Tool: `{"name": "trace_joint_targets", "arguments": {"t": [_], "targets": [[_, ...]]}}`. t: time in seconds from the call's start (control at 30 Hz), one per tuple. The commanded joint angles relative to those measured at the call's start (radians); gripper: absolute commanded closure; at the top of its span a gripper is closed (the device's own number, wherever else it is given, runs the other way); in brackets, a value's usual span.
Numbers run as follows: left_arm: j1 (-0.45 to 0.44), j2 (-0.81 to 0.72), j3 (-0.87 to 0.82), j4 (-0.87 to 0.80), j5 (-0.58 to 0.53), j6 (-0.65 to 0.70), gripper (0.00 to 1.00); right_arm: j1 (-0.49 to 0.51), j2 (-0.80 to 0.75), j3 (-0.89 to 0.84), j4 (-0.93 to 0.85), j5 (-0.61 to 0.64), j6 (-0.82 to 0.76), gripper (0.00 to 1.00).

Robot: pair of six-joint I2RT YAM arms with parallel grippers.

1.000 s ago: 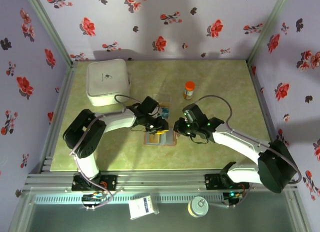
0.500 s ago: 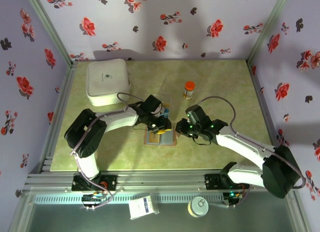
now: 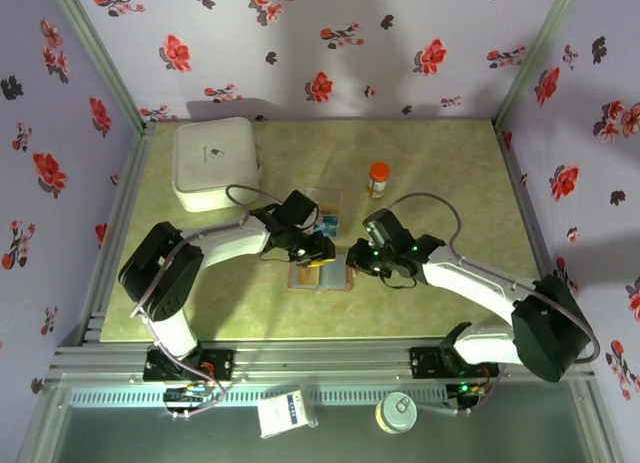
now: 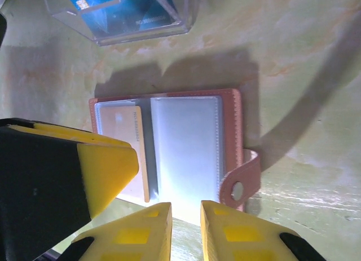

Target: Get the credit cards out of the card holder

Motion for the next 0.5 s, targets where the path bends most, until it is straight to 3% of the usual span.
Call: {"name": "trace_joint_targets", "arguments": {"t": [0.0,0.47], "targets": [[0.027,-0.053,-0.040,-0.025,-0.020,0.034,0.71,0.031,0.043,0.059,0.013,-0.001,0.016,0.79],[0.177,-0.137,-0.201,0.023,0.006,0.081,0.77,0.106,0.280,0.267,-0.005,0.007,0.011,0.80]]}}
